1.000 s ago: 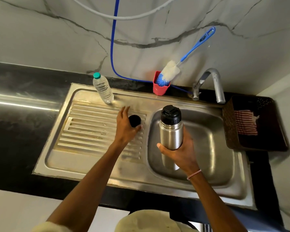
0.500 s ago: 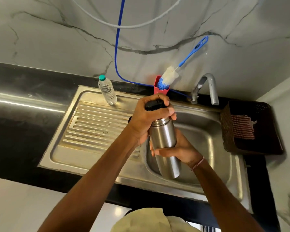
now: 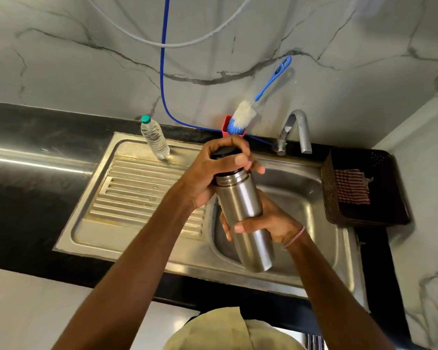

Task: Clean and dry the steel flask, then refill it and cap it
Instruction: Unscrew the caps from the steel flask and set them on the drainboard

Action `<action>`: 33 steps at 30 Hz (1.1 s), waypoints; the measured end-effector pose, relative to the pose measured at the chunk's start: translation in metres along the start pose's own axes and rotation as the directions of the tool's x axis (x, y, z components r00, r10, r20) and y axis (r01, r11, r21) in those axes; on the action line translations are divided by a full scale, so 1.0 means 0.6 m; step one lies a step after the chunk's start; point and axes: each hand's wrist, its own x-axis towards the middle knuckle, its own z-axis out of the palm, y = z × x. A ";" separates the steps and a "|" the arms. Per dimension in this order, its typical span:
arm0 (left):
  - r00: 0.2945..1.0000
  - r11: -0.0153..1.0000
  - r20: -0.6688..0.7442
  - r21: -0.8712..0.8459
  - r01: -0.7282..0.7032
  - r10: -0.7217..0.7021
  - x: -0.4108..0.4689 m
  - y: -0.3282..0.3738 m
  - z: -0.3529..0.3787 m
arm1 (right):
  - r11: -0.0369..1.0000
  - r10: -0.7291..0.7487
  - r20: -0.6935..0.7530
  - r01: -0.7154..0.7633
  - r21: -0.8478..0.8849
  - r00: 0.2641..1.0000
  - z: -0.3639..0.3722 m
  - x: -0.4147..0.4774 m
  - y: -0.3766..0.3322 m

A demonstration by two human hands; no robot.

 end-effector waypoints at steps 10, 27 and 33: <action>0.870 0.987 -0.492 0.124 0.105 -0.031 0.007 -0.011 0.041 | 0.731 -0.354 -0.627 -0.213 -0.649 0.694 0.022 0.010 -0.001; 0.748 0.419 -0.533 0.830 0.369 0.396 0.023 0.001 0.047 | 0.507 -0.521 -0.642 -0.402 -0.763 0.562 0.009 -0.002 0.016; 0.737 0.544 -0.590 0.757 0.362 0.331 0.031 0.026 0.040 | 0.555 -0.511 -0.688 -0.414 -0.722 0.516 -0.007 -0.026 0.029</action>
